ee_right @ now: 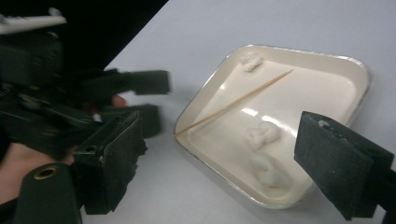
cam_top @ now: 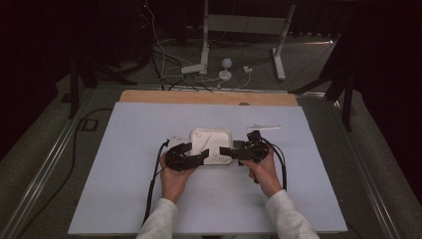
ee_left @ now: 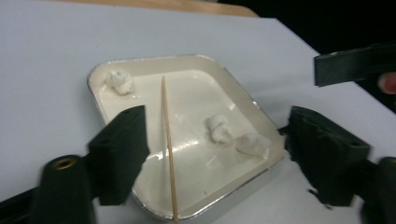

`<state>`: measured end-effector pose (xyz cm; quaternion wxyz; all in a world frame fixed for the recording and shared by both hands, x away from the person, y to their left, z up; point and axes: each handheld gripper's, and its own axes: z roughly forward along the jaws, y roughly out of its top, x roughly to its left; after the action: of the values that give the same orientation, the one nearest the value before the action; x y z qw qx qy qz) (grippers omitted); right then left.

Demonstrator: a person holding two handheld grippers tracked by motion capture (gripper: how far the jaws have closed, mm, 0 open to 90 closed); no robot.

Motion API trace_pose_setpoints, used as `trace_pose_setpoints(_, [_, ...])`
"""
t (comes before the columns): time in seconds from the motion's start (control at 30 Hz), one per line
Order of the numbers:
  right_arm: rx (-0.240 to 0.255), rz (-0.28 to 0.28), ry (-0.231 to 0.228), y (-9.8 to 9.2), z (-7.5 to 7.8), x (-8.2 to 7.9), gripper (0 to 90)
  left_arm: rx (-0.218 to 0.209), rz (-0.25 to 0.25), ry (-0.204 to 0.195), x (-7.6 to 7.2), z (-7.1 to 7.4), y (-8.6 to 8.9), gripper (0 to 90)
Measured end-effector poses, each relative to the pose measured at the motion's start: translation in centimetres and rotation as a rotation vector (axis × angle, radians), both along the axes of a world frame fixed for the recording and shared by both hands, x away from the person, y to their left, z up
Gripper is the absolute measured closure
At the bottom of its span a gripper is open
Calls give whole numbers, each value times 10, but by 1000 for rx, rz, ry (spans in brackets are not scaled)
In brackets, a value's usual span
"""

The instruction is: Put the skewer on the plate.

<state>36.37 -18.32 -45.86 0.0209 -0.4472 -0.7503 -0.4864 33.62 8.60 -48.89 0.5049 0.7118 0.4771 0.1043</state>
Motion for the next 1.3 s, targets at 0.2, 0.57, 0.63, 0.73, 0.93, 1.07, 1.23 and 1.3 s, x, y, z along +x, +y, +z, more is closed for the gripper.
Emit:
trace_pose_setpoints(0.2, [-39, -4, -52, -6, 4, -9, 124, -67, -6, -54, -9, 17, 28, 172])
trace_pose_setpoints(0.57, [-91, -48, -139, -48, 5, -37, 66, -49, 20, -166, -35, 38, 78, 75])
trace_pose_setpoints(0.63, [-106, -54, -161, -58, 4, -43, 40, -40, 33, -172, -39, 38, 86, 59])
trace_pose_setpoints(0.73, [-129, -72, -195, -70, 2, -53, 28, -16, 37, -186, -47, 37, 96, 24])
trace_pose_setpoints(0.93, [-161, -111, -261, -90, -4, -68, 16, 21, 41, -234, -66, 35, 115, 10])
trace_pose_setpoints(1.07, [-157, -142, -279, -102, -8, -75, 6, 25, 57, -250, -75, 33, 127, 7])
trace_pose_setpoints(1.23, [-159, -182, -296, -114, -13, -81, 5, 29, 88, -253, -81, 26, 139, 6])
trace_pose_setpoints(1.3, [-159, -192, -296, -118, -15, -82, 1, 23, 96, -254, -82, 23, 142, 6])
